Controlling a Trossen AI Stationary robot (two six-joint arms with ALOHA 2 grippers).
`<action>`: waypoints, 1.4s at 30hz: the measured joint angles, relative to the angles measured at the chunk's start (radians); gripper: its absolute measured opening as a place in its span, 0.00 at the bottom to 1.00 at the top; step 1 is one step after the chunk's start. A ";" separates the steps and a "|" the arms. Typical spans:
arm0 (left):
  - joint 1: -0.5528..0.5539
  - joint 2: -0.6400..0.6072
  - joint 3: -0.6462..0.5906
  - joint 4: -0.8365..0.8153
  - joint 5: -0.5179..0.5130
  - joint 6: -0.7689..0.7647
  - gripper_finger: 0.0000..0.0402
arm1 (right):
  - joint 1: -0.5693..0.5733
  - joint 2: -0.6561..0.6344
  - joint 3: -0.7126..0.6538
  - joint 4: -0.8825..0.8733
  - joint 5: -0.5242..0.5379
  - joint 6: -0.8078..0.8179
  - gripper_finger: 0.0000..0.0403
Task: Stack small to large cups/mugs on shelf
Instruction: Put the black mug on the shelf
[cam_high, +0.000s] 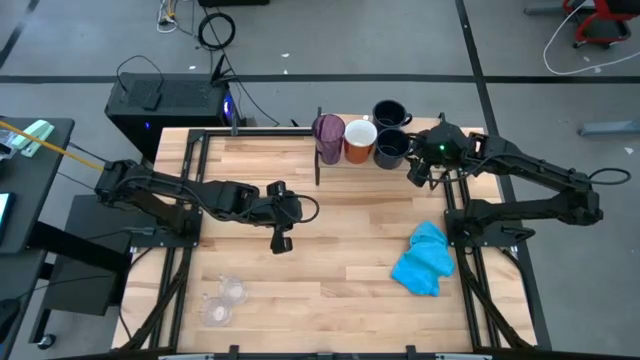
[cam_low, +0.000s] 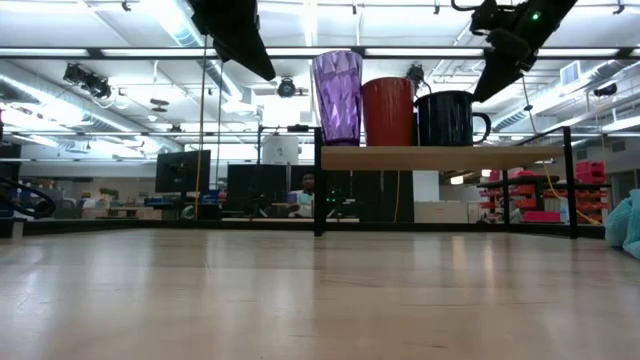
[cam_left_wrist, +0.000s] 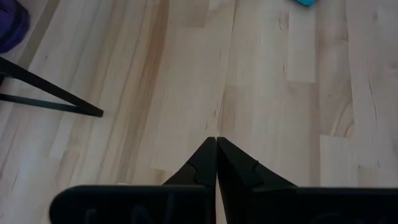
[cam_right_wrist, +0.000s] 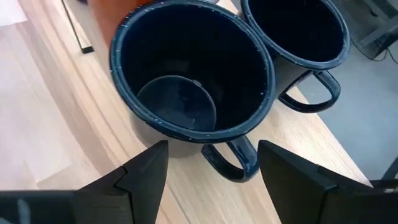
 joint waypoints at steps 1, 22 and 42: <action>0.000 0.000 0.000 0.000 0.000 0.000 0.05 | 0.000 0.000 0.000 0.000 0.001 0.000 0.63; 0.000 0.000 0.000 0.000 0.000 0.001 0.05 | 0.000 0.000 0.000 0.026 0.008 0.018 0.60; 0.000 0.000 0.000 0.000 0.000 0.000 0.05 | 0.000 0.000 0.000 0.027 0.004 -0.008 0.59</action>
